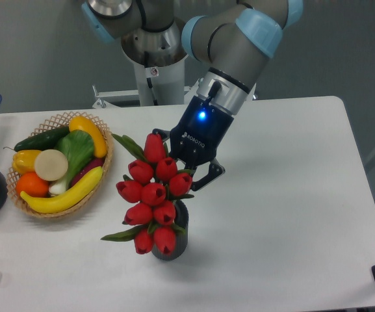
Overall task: Pick up the flowers from the vase
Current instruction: 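Lift the gripped tulips straight up out of the grey vase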
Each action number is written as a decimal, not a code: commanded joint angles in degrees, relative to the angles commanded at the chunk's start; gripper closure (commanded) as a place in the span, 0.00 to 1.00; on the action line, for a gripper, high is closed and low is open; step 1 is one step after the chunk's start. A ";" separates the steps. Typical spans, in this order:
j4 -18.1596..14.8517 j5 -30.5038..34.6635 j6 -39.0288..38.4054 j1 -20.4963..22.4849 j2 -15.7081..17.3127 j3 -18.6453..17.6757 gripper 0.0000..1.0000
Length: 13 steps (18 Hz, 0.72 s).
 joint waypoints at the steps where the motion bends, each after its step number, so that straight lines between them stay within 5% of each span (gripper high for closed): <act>1: 0.00 0.00 -1.15 -0.09 -0.09 1.05 0.60; 13: 0.00 0.26 -9.16 0.96 0.88 7.66 0.60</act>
